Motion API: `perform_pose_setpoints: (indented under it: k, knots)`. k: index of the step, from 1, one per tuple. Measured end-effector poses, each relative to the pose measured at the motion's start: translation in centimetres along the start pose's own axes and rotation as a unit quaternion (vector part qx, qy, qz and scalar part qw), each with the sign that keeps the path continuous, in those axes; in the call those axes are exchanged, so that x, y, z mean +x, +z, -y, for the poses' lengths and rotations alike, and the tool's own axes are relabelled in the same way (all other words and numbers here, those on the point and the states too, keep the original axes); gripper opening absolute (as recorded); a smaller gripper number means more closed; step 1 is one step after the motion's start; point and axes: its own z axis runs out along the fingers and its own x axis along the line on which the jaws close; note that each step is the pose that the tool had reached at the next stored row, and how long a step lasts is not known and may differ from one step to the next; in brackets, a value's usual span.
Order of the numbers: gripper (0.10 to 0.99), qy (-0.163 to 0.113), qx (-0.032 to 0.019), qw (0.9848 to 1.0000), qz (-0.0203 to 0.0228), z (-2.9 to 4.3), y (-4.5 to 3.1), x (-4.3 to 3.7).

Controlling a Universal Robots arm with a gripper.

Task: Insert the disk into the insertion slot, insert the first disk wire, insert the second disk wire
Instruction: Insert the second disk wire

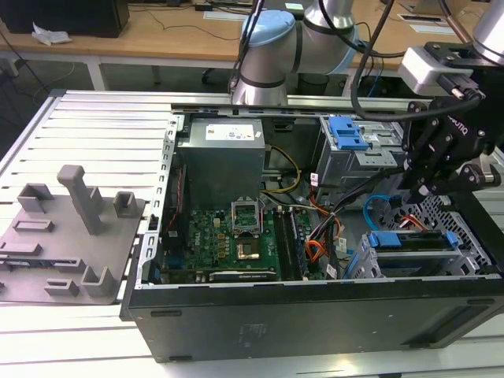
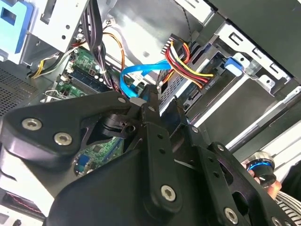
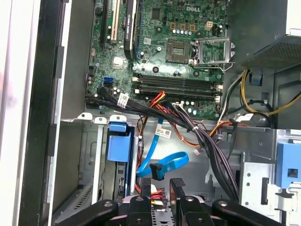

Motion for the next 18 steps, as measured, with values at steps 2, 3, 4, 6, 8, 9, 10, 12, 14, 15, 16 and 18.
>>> perform_pose_setpoints:
  k: [2,3,4,6,8,9,10,12,14,15,16,18]
  knots:
    - [0.302,-0.005,-0.0001,1.0000,0.0002,-0.09,0.05,-0.01]
    - [0.302,-0.007,-0.0002,1.0000,0.0000,-0.13,0.05,-0.01]
    - [0.302,-0.009,-0.0003,1.0000,-0.0004,-0.19,0.05,-0.02]
    - [0.302,-0.012,-0.0004,0.9999,-0.0011,-0.39,0.07,-0.03]
    - [0.302,-0.015,-0.0005,0.9999,-0.0013,-1.05,0.20,-0.08]
    - [0.302,-0.016,-0.0006,0.9999,-0.0017,-1.58,0.40,-0.11]
    - [0.302,-0.021,-0.0010,0.9998,-0.0053,-1.91,0.59,-0.13]
    - [0.302,-0.029,-0.0019,0.9995,-0.0123,-1.91,0.66,-0.15]
    - [0.302,-0.038,-0.0026,0.9991,-0.0178,-1.91,0.85,-0.20]
    - [0.302,-0.044,-0.0027,0.9989,-0.0187,-1.81,1.19,-0.31]
    - [0.302,-0.044,-0.0027,0.9988,-0.0188,-1.76,1.25,-0.33]
    - [0.302,-0.044,-0.0028,0.9988,-0.0188,-1.76,1.26,-0.33]
